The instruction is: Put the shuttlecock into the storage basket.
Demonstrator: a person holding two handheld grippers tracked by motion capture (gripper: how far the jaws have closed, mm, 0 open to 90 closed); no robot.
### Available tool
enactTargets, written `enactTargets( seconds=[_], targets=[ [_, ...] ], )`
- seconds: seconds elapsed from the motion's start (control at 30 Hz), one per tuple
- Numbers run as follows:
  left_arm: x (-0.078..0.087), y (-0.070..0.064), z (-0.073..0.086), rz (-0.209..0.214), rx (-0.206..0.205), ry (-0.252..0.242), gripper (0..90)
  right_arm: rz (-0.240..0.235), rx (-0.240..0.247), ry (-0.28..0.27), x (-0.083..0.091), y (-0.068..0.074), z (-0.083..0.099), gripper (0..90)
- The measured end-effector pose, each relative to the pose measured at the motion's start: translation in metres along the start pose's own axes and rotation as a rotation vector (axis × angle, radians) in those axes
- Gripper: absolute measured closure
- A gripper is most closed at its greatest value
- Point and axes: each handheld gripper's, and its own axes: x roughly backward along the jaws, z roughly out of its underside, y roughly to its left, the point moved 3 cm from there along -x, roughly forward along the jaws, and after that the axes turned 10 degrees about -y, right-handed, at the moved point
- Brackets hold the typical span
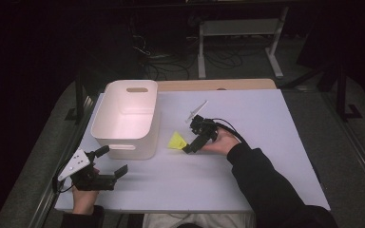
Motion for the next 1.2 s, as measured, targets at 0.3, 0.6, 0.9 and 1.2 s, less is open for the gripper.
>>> enactTargets(
  seconds=[0.3,0.6,0.9,1.2],
  targets=[
    [0.000,0.000,0.000,0.000,0.000,0.001,0.0,-0.015,0.003,0.036,-0.005,0.002,0.003,18.8],
    [0.000,0.000,0.000,0.001,-0.001,0.001,0.0,-0.032,0.011,0.063,-0.009,0.003,0.006,38.3],
    [0.000,0.000,0.000,0.001,-0.001,0.002,0.0,-0.034,0.015,0.083,-0.012,0.001,0.008,49.0],
    [0.000,0.000,0.000,0.001,-0.001,0.002,0.0,-0.056,0.017,0.086,-0.013,0.003,0.008,62.0]
  ],
)
